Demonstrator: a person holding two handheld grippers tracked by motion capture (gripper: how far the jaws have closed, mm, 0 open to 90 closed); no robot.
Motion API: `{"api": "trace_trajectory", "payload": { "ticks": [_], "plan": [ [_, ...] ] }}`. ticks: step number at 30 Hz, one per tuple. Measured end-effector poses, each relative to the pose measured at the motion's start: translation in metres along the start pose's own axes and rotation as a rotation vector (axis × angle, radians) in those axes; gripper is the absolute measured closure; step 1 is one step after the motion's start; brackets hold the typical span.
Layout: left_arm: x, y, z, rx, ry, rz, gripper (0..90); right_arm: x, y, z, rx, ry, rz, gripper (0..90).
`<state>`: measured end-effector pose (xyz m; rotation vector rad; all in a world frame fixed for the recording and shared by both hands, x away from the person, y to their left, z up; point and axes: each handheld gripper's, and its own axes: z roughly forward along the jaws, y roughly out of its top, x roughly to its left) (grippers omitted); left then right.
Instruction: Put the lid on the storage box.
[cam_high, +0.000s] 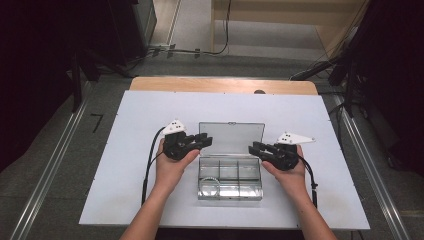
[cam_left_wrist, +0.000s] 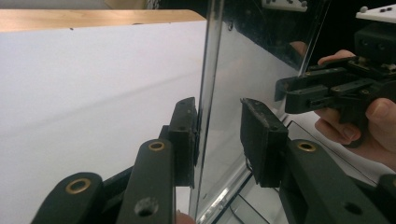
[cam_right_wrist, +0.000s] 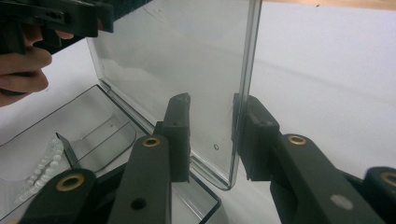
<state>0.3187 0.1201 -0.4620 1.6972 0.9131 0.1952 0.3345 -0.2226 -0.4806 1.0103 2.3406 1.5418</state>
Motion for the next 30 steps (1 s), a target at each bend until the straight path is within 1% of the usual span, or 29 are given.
{"api": "trace_trajectory", "payload": {
  "ticks": [2,4,6,10,14,17,22,26,30],
  "plan": [
    [-0.001,-0.001,-0.001,-0.005,-0.003,0.009,65.9,0.001,0.003,-0.002,0.002,0.007,0.004,60.9],
    [-0.002,-0.002,-0.002,-0.006,-0.007,0.012,65.7,0.002,0.007,-0.006,-0.009,0.013,0.005,58.1],
    [-0.003,-0.002,-0.003,-0.011,-0.008,0.013,65.5,0.002,0.012,-0.011,-0.024,0.009,0.004,55.2],
    [-0.005,-0.004,-0.005,-0.015,-0.015,0.018,64.8,0.004,0.021,-0.022,-0.052,0.0,0.015,53.8],
    [-0.007,-0.005,-0.007,-0.016,-0.023,0.022,64.1,0.007,0.028,-0.03,-0.063,-0.007,0.013,53.8],
    [-0.009,-0.006,-0.009,-0.011,-0.028,0.025,63.5,0.01,0.032,-0.034,-0.068,0.0,0.015,53.9],
    [-0.011,-0.008,-0.011,-0.017,-0.035,0.027,62.8,0.018,0.038,-0.038,-0.079,0.009,-0.007,54.9],
    [-0.012,-0.009,-0.012,-0.016,-0.034,0.03,62.4,0.023,0.041,-0.04,-0.082,0.02,-0.014,58.0],
    [-0.013,-0.011,-0.013,-0.025,-0.04,0.011,61.2,0.026,0.041,-0.041,-0.078,0.017,-0.021,59.9]
  ]
}}
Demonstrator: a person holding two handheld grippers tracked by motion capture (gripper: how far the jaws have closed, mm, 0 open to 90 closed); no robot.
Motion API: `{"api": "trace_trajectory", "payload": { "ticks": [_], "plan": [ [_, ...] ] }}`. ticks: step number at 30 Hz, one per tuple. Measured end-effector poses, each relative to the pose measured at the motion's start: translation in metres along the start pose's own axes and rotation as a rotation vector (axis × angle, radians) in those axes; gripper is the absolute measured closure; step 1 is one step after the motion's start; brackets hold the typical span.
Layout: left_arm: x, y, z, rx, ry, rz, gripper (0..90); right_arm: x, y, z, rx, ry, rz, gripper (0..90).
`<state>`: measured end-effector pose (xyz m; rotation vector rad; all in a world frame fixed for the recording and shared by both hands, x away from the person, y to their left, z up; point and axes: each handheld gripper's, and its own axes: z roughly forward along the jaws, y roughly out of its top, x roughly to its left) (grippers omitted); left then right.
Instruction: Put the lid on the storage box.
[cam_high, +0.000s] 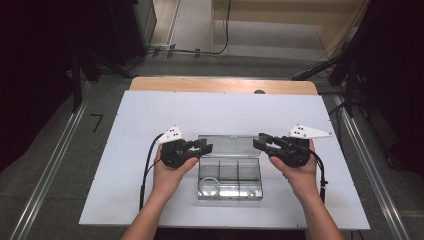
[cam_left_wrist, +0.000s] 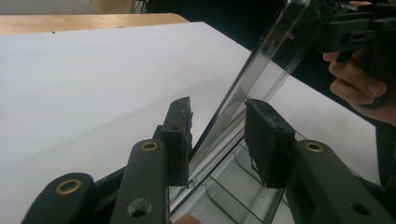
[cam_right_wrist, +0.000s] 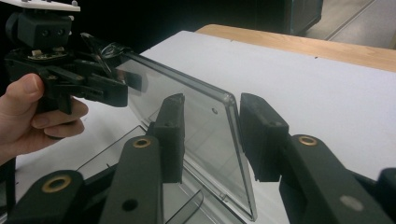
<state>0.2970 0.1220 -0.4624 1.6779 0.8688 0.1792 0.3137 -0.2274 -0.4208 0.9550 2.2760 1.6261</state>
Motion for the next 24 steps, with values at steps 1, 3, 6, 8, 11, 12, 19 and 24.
{"api": "trace_trajectory", "payload": {
  "ticks": [1,3,6,8,11,12,19,24],
  "plan": [
    [0.0,-0.001,0.0,-0.002,0.001,0.001,61.0,0.0,0.0,0.0,0.0,0.002,0.001,59.9],
    [0.0,-0.001,0.0,-0.003,0.001,0.001,60.8,0.0,-0.001,0.0,0.0,0.007,0.001,60.3],
    [-0.001,-0.001,0.0,-0.004,0.003,-0.003,60.3,0.001,-0.001,-0.002,0.005,0.006,0.0,60.7],
    [-0.001,-0.001,-0.001,0.0,0.006,-0.009,59.0,0.001,-0.001,-0.002,0.003,0.009,-0.007,60.9],
    [-0.002,-0.003,-0.002,-0.005,0.016,-0.023,53.1,0.002,-0.002,-0.002,0.006,0.008,-0.007,61.3],
    [-0.002,-0.003,-0.004,-0.004,0.017,-0.022,51.8,0.002,-0.003,-0.003,0.003,0.01,-0.006,61.3],
    [0.0,-0.014,-0.018,0.01,0.033,-0.028,53.9,0.004,-0.004,-0.005,0.007,0.014,-0.007,60.8],
    [-0.001,-0.021,-0.025,0.034,0.01,-0.045,62.3,0.006,-0.007,-0.006,0.006,0.018,-0.011,60.3]
  ]
}}
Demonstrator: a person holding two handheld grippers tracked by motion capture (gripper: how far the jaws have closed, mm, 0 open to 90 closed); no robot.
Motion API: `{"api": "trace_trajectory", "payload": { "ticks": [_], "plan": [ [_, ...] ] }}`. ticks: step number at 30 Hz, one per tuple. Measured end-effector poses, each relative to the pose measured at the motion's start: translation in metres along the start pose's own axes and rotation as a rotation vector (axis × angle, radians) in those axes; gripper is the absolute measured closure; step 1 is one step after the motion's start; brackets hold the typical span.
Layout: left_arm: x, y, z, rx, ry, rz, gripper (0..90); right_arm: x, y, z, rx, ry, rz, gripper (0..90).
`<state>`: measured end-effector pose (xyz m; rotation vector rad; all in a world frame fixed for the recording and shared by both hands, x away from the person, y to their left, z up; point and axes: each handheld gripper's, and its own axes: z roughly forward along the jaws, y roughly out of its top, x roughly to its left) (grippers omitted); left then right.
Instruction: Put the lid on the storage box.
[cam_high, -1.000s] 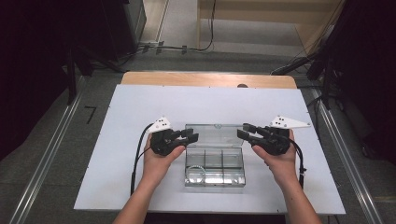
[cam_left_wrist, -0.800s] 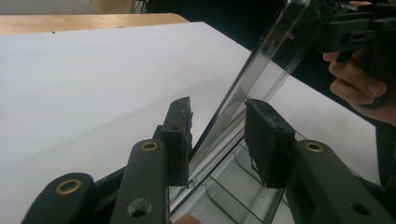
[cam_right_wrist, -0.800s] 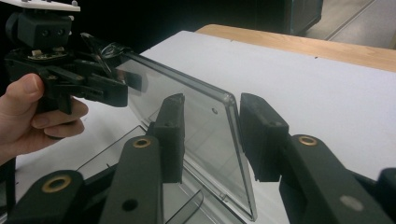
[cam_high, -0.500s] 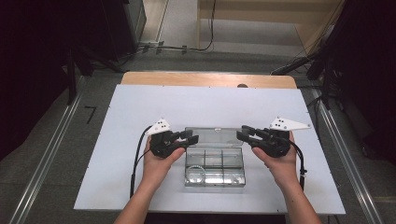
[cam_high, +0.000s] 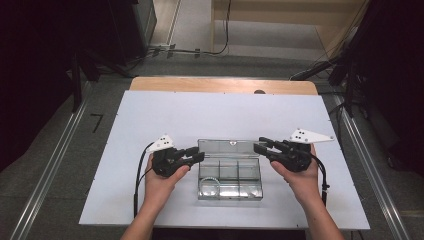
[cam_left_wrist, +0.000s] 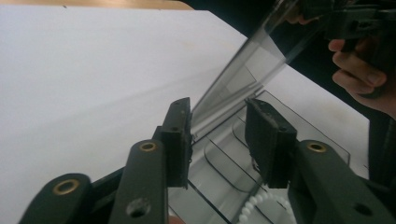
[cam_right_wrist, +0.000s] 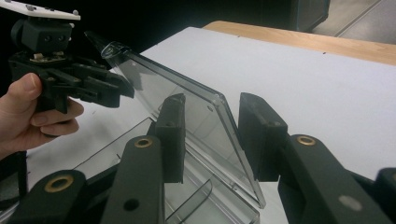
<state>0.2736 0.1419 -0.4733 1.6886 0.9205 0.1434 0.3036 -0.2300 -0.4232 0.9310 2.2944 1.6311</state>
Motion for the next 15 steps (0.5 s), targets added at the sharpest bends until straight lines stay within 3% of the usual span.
{"api": "trace_trajectory", "payload": {
  "ticks": [6,12,15],
  "plan": [
    [-0.007,-0.007,-0.007,0.018,0.012,0.017,72.9,0.003,-0.002,-0.002,0.006,-0.001,-0.012,59.8],
    [-0.015,-0.009,-0.007,0.028,-0.023,0.054,88.1,0.006,-0.003,-0.004,0.012,-0.004,-0.02,59.4],
    [-0.018,-0.006,-0.006,0.03,-0.034,0.067,89.8,0.007,-0.004,-0.005,0.012,-0.004,-0.024,59.1]
  ]
}}
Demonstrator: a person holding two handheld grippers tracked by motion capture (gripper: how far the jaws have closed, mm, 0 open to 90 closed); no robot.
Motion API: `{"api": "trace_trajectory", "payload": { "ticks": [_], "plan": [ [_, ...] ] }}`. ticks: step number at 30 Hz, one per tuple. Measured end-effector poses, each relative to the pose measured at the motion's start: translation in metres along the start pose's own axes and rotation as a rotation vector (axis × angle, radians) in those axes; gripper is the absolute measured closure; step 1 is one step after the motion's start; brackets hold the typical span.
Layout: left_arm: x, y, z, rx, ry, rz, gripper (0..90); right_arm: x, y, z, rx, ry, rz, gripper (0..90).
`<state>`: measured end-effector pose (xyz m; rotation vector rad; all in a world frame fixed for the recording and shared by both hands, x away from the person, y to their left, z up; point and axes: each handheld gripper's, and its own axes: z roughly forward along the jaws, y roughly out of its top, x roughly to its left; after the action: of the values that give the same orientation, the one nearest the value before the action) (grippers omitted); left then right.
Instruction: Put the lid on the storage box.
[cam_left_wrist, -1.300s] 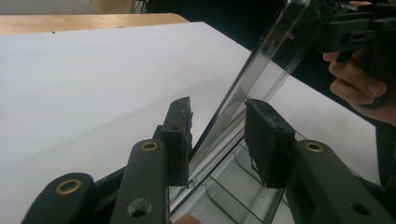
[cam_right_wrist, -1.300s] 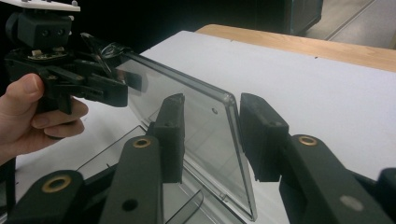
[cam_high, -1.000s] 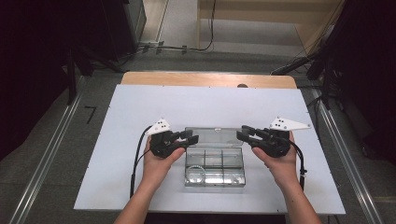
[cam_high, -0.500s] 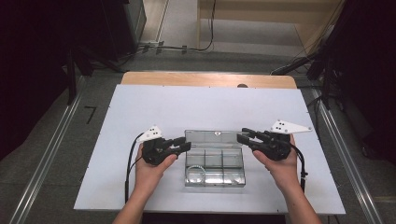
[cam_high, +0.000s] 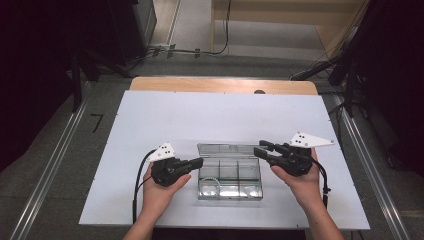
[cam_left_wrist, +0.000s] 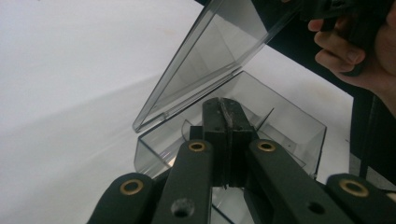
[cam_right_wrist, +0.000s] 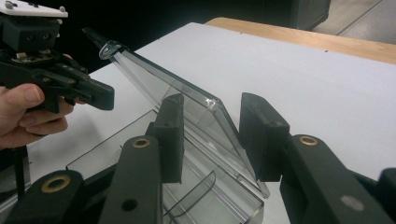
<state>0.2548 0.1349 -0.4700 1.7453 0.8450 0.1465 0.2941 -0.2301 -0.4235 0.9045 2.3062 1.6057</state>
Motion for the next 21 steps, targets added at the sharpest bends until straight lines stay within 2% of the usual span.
{"api": "trace_trajectory", "payload": {
  "ticks": [12,21],
  "plan": [
    [0.0015,0.0046,0.0014,-0.035,-0.005,-0.001,90.0,0.0044,-0.0035,-0.0024,0.002,-0.005,-0.021,57.7],
    [0.002,0.0065,0.0004,-0.041,-0.004,0.001,90.0,0.0084,-0.0048,-0.003,0.017,0.014,-0.027,50.4]
  ]
}}
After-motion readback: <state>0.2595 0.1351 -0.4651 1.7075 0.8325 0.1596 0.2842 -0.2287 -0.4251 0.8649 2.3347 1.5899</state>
